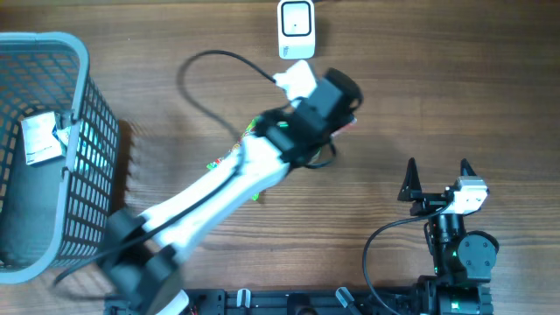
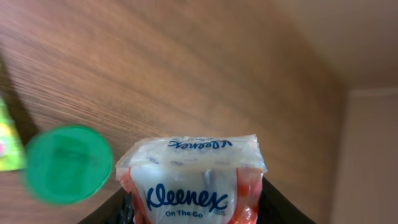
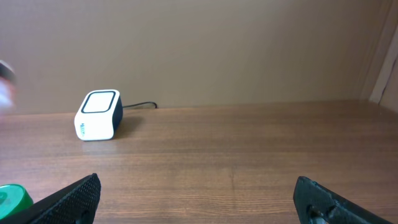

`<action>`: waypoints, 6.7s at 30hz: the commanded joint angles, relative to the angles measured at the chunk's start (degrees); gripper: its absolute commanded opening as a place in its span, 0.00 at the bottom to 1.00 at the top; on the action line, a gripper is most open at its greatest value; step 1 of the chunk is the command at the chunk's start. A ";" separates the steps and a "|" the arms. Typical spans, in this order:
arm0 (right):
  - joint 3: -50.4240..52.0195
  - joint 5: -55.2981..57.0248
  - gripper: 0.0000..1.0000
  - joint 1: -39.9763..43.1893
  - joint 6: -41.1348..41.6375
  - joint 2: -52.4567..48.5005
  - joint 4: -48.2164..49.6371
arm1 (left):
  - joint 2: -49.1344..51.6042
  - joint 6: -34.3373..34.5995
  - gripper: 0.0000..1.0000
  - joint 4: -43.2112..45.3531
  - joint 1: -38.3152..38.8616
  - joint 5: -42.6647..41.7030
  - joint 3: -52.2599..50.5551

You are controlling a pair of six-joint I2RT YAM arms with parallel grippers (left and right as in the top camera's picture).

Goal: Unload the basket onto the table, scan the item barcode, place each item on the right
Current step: 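Place the Kleenex pack on the table right of the jar, then reach the left gripper into the basket and grasp the mint-green wipes pack, then place the wipes pack on the table below the Kleenex pack, then reach the left gripper back into the basket toward the white box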

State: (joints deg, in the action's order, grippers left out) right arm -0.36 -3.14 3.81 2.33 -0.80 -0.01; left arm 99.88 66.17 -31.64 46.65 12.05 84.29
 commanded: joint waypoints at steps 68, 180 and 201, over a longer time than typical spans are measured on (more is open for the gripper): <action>0.07 0.52 1.00 -0.22 0.70 0.26 0.09 | 5.95 -59.58 1.00 -16.33 -79.56 -11.23 -5.64; 0.07 0.52 0.99 -0.22 0.68 0.26 0.09 | -64.22 -44.41 1.00 -10.23 -7.30 23.17 -23.10; 0.07 0.52 1.00 -0.22 0.68 0.26 0.09 | -64.19 -42.82 1.00 -7.23 -15.76 44.81 -15.93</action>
State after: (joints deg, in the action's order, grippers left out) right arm -0.36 -3.14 3.77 2.33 -0.80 -0.03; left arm 35.99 23.03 -39.40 35.31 53.12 64.27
